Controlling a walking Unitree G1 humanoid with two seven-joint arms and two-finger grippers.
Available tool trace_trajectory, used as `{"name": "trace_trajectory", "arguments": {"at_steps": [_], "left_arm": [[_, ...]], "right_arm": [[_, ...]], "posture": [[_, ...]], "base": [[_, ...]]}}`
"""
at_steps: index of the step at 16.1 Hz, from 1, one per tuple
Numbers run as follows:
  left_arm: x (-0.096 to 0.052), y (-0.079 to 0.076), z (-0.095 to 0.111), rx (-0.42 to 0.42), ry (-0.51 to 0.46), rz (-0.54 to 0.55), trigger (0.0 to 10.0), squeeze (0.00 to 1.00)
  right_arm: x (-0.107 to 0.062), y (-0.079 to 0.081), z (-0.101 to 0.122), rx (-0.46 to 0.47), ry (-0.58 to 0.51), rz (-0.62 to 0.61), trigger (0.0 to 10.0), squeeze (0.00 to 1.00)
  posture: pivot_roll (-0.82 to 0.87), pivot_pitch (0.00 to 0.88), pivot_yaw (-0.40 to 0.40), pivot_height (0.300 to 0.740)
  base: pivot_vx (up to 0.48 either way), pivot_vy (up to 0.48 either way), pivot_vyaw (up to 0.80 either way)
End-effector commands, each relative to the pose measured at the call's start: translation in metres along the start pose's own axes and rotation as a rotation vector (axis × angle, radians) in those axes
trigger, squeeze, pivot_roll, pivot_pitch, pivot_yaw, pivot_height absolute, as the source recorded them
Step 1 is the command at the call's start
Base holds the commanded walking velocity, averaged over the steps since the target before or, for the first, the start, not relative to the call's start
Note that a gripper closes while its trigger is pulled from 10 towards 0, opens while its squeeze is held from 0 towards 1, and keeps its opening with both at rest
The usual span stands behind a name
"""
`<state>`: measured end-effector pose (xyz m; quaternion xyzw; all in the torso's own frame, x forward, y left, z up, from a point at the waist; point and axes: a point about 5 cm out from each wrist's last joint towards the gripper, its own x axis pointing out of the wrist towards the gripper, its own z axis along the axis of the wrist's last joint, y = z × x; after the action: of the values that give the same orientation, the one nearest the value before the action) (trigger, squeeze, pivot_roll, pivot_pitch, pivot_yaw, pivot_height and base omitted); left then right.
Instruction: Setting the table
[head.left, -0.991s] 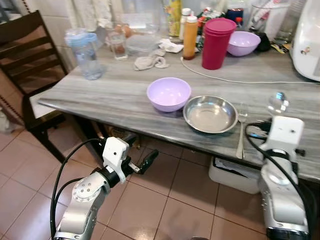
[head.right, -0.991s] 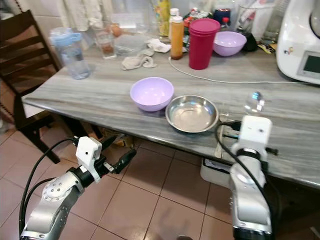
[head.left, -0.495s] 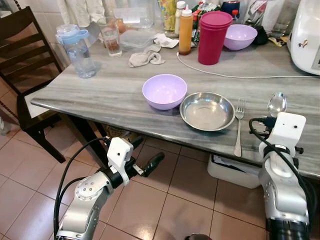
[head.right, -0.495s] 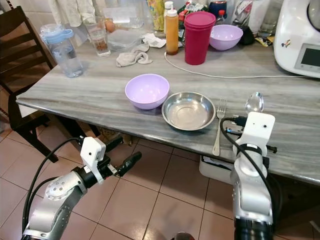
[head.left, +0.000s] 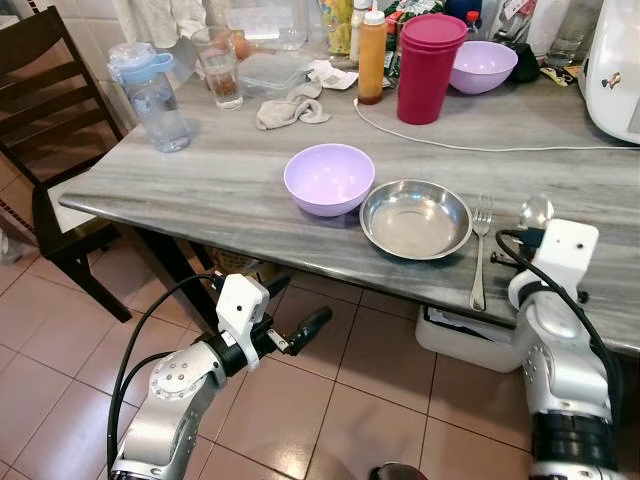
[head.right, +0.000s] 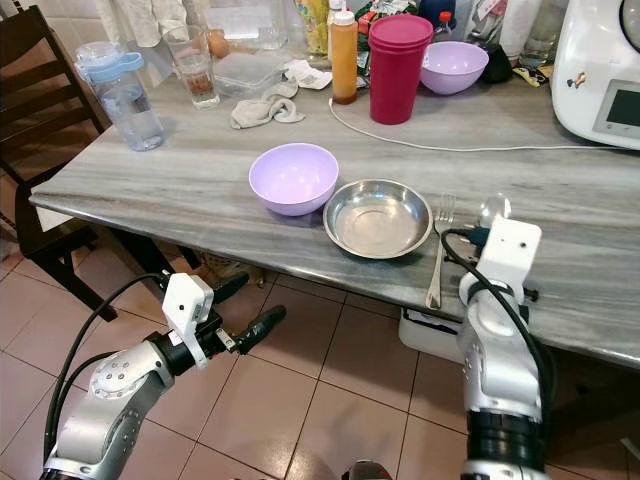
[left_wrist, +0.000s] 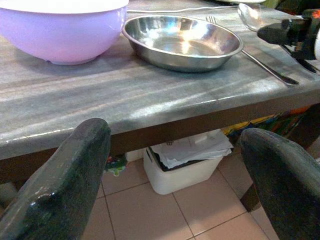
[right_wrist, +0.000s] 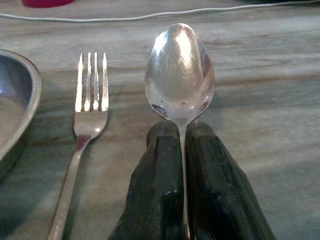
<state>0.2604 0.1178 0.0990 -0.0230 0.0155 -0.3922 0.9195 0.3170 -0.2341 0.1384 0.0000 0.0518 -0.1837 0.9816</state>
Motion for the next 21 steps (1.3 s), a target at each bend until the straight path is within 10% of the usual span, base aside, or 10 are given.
{"name": "trace_trajectory", "arguments": {"at_steps": [1,9,10,21], "left_arm": [[-0.002,0.0,0.001,0.009,0.009,-0.021,10.0,0.0],[-0.001,-0.007,0.004,-0.025,-0.012,-0.095,10.0,0.0],[-0.001,-0.007,0.005,-0.025,-0.011,-0.098,10.0,0.0],[0.003,-0.008,0.009,-0.035,-0.032,-0.114,10.0,0.0]], "right_arm": [[0.002,0.001,0.003,0.012,-0.009,0.004,10.0,0.0],[0.011,0.005,0.002,0.026,0.001,0.015,10.0,0.11],[0.011,0.005,0.001,0.033,0.007,0.016,10.0,1.0],[0.012,0.0,0.013,0.046,-0.068,0.025,10.0,1.0]], "posture": [[-0.27,0.138,0.086,0.74],[-0.27,0.134,0.087,0.74],[-0.27,0.133,0.088,0.74],[-0.27,0.115,0.081,0.74]], "base": [[0.0,0.0,0.0],[0.0,0.0,0.0],[0.0,0.0,0.0],[0.0,0.0,0.0]]}}
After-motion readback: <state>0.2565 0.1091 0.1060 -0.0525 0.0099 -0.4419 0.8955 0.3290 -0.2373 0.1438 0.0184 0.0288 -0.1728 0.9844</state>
